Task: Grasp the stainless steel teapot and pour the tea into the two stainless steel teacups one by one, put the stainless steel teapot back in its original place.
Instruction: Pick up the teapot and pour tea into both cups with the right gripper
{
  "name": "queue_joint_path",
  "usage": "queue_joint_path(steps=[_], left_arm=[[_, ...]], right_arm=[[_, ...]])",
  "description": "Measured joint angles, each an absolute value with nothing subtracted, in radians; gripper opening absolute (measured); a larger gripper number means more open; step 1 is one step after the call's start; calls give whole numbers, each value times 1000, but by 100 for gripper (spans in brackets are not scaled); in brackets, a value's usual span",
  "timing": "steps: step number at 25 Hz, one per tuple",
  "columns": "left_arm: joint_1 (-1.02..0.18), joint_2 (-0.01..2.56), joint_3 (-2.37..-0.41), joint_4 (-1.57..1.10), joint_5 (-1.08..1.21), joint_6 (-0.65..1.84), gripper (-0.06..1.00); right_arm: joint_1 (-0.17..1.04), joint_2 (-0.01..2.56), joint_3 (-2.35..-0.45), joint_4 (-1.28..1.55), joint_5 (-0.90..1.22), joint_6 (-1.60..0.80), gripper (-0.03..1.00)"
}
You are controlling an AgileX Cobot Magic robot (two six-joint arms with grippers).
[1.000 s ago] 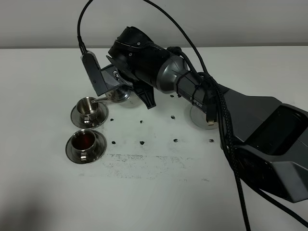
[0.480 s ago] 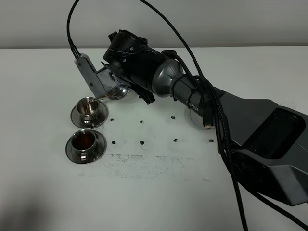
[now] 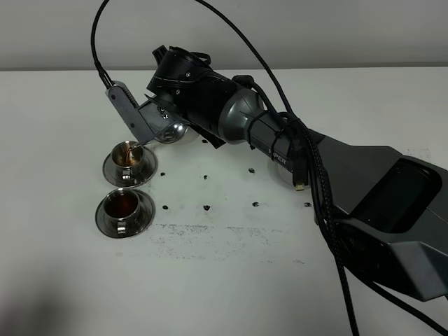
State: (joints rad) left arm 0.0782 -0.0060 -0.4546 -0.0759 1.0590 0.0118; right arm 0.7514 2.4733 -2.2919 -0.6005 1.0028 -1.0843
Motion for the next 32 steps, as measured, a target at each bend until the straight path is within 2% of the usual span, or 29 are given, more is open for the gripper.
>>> queue_joint_path(steps=[32], left_arm=[[78, -6, -455, -76, 1059, 12, 59]], right_arm=[[751, 2473, -2292, -632, 998, -1128, 19]])
